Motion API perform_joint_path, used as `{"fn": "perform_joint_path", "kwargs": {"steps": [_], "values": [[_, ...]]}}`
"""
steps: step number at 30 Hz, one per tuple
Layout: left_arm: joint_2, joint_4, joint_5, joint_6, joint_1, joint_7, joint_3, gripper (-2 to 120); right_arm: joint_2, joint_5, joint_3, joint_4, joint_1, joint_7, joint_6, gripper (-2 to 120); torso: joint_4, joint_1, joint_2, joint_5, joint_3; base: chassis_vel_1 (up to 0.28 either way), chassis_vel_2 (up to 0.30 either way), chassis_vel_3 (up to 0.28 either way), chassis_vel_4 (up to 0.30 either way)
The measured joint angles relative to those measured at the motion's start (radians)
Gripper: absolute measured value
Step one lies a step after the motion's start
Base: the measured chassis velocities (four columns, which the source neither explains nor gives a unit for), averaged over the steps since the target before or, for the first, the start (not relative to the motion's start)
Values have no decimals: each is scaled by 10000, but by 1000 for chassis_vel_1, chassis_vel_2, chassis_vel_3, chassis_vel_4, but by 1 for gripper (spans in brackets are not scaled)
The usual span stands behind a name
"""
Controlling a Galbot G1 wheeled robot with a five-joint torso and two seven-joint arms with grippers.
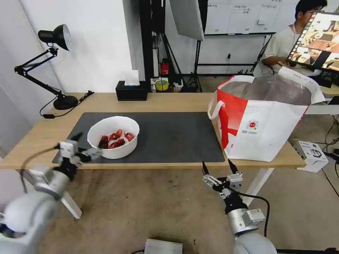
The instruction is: Pick up the trash from the table and place it into the takeout bag.
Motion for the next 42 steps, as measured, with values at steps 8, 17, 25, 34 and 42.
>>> {"fn": "perform_joint_path", "kwargs": {"steps": [8,17,25,34,42], "values": [[2406,1414,-4339,2193,-2849,-711,1726,100,-1,1,0,-4,0,-4,6,100,-10,2,0,5,2,0,0,0,0],[3288,2958,-5635,2966,-4822,-638,3883,100,-1,2,0,-4,0,-7,10,100,-5,1,0,2,1,0,0,0,0],[3025,3903,-5614,3078,-6254,-642,5562,100,-1,2,0,-4,1,-7,10,100,-8,1,-1,3,1,0,0,0,0],[2671,4227,-5309,3071,-6439,-579,6021,100,-1,2,0,-4,0,-8,10,100,-7,1,-1,2,0,0,0,0,0],[2435,4246,-5160,3045,-6383,-475,6138,100,-1,2,0,-4,0,-7,10,100,-7,1,0,3,0,0,0,0,0]]}}
